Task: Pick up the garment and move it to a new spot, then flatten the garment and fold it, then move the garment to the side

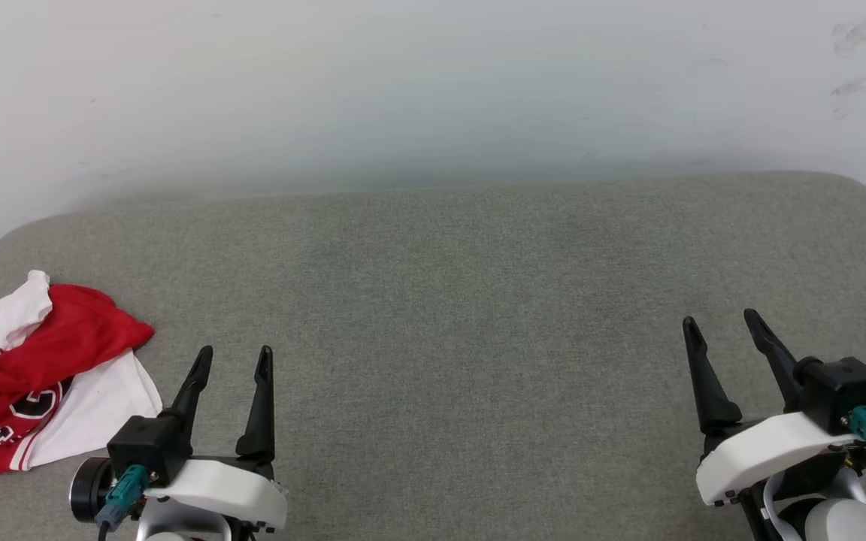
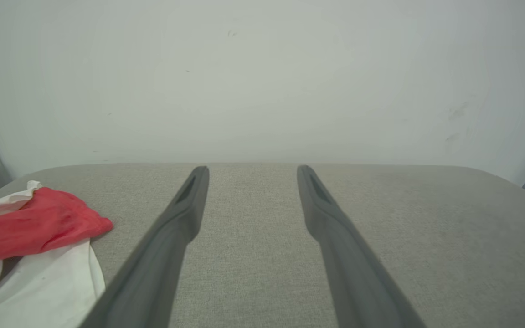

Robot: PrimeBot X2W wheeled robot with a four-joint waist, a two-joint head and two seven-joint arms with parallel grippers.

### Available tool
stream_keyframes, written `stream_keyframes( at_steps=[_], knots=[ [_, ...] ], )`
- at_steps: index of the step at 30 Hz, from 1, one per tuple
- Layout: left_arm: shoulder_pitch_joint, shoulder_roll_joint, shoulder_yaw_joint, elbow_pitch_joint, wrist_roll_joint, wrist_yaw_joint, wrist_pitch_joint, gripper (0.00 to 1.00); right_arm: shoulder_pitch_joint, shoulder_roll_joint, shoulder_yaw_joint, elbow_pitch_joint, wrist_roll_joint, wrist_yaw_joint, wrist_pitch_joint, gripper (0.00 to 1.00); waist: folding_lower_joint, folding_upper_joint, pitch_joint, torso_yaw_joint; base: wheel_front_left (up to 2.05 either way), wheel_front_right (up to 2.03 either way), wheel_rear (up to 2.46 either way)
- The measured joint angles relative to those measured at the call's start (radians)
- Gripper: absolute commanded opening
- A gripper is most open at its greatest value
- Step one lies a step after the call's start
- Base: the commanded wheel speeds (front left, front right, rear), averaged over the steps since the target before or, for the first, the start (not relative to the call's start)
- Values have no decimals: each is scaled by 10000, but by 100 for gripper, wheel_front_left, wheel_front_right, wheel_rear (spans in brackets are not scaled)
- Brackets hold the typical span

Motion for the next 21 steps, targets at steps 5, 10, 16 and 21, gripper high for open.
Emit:
stream_keyframes(
  at_steps=[5, 10, 16, 21],
  knots=[
    [-22, -12, -8, 21, 224, -2, -86, 100, 49, 31, -48, -29, -257, 0, -90, 100, 0, 0, 31, 49, 0, 0, 0],
    [-73, -2, -90, 52, 431, -13, -176, 100, 79, 54, -65, -44, -504, 0, -192, 100, 0, 0, 74, 189, 0, 0, 0],
    [-190, 35, -142, 138, 328, -13, -205, 100, 79, 59, -63, -52, -472, 0, -236, 100, 0, 0, 117, 541, 0, 0, 0],
    [-280, 81, -88, 169, 291, -15, -205, 100, 75, 63, 44, -138, -343, 0, -232, 100, 0, 0, 161, 1045, 0, 0, 0]
  ],
)
